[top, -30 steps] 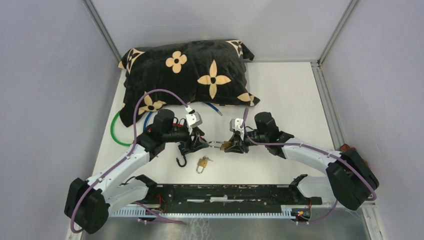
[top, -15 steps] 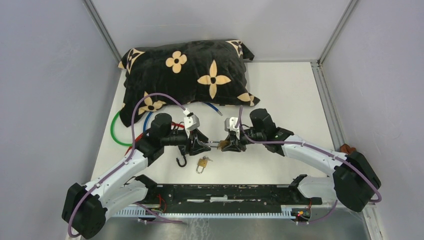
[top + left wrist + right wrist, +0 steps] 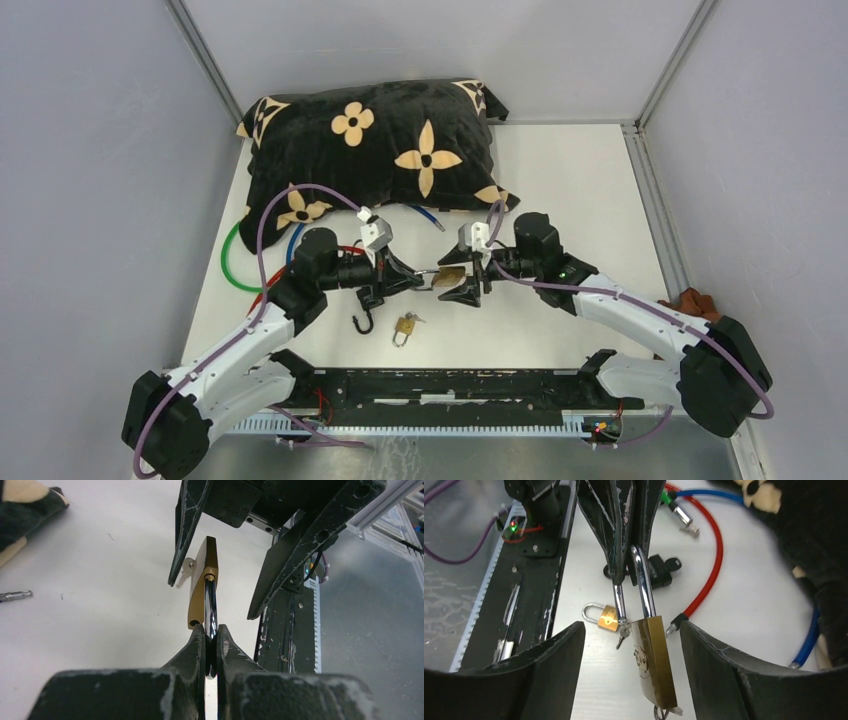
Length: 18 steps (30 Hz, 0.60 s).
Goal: Lock with the key
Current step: Lock the lock.
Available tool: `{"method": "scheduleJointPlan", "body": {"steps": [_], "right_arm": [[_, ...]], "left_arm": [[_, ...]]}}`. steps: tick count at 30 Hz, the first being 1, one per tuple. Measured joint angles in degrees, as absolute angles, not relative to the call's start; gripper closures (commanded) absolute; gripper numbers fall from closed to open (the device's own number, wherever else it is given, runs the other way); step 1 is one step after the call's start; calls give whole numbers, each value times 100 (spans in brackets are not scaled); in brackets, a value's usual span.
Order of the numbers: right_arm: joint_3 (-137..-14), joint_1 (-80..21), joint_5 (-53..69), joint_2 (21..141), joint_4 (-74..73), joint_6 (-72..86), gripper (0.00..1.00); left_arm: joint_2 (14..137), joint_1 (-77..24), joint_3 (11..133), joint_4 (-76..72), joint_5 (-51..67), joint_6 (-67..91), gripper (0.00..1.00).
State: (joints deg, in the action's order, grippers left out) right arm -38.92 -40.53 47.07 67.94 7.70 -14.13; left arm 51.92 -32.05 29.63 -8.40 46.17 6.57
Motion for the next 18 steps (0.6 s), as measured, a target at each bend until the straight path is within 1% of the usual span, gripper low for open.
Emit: {"method": "scheduleJointPlan", "body": {"steps": [1,5,10,13,15,16,17,18], "right_arm": [[-3824,-4012,4779,6711,1046,-1253,18],[-3492,-3883,4939,6593,2003,-589,17],[-3144,-3822,5052,6724,3004,263,18],[-3037,-3774,5162,6799,3538,705,20],[-3026,-3747,5223,6805,3763,882,26],[-3026,-3736,5269,6805,3896,954,35],[-3026,-3736,5295,6805,3990,1013,48],[-3026,-3736,5319,6805,4042,1037,57]], "left_arm": [[5151,-3183,2958,-934,4591,801,98],[4932,-3124,2956,-1363,4534,1194,98],[4729,-3122,2891,-1833,4578,1566,98],[4663,-3122,2838,-1944,4659,1653,98],[4624,-3122,2803,-1990,4672,1669,98],[4609,-3122,2786,-2005,4672,1669,98],[4593,-3122,2768,-2016,4672,1669,98],[4584,-3122,2759,-2016,4672,1669,98]]}}
